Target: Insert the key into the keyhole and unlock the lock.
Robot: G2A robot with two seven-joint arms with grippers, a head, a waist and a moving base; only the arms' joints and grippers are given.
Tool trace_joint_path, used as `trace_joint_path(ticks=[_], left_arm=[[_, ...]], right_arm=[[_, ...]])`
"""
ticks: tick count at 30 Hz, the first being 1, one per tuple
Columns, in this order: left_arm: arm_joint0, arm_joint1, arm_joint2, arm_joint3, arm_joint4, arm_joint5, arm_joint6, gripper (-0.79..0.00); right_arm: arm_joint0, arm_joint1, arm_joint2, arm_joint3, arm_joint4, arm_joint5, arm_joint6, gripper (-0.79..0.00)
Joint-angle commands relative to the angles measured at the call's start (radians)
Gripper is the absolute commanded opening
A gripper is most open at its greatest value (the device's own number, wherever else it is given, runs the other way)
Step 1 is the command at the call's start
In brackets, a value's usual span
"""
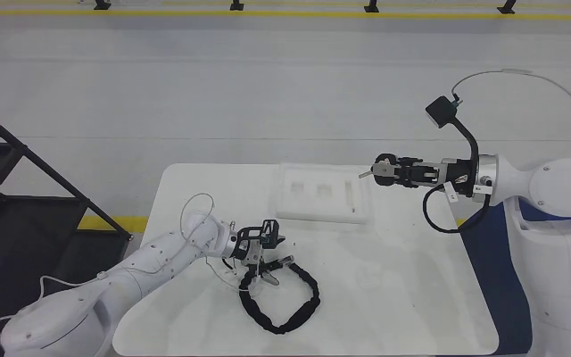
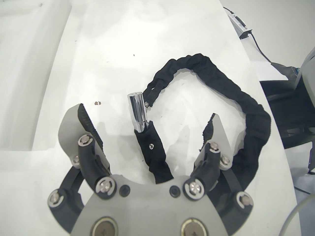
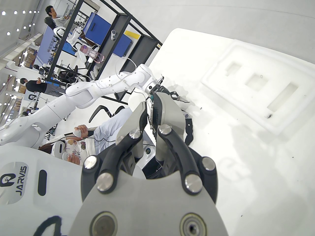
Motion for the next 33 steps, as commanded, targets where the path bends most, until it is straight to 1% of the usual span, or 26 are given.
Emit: trace_joint_path(ticks=[1,7,11,15,17,18,20,21,23,28,33], left_arm=[[0.002,-0.01,0.002,0.022,0.038,0.003,0.041,0.0],[0.008,-0.037,0.012,0.074,0.145,0.021,0.149,0.0],[0.01,-0.055,0.018,0.109,0.196,0.027,0.202,0.0],[0.006,-0.075,0.021,0.139,0.235,0.03,0.235,-0.062],[0.004,-0.084,0.023,0.153,0.252,0.031,0.249,-0.129],[0.004,-0.088,0.023,0.16,0.26,0.033,0.255,-0.203],[0.004,-0.096,0.025,0.171,0.275,0.033,0.27,-0.305],[0.004,-0.099,0.026,0.177,0.282,0.033,0.279,-0.437],[0.004,-0.104,0.027,0.185,0.298,0.034,0.297,-0.625],[0.001,-0.113,0.024,0.212,0.329,0.047,0.329,-0.785],[0.002,-0.123,0.013,0.236,0.328,0.057,0.317,-0.785]], right_arm=[[0.0,0.0,0.0,0.0,0.0,0.0,0.0,-0.785],[0.0,0.0,0.0,0.0,0.0,0.0,0.0,-0.785],[0.0,0.0,0.0,0.0,0.0,0.0,0.0,-0.785],[0.0,0.0,0.0,0.0,0.0,0.0,0.0,-0.785],[0.0,0.0,0.0,0.0,0.0,0.0,0.0,-0.785],[0.0,0.0,0.0,0.0,0.0,0.0,0.0,-0.785],[0.0,0.0,0.0,0.0,0.0,0.0,0.0,-0.785],[0.0,0.0,0.0,0.0,0.0,0.0,0.0,-0.785],[0.0,0.0,0.0,0.0,0.0,0.0,0.0,-0.785],[0.0,0.0,0.0,0.0,0.0,0.0,0.0,-0.785],[0.0,0.0,0.0,0.0,0.0,0.0,0.0,-0.785]])
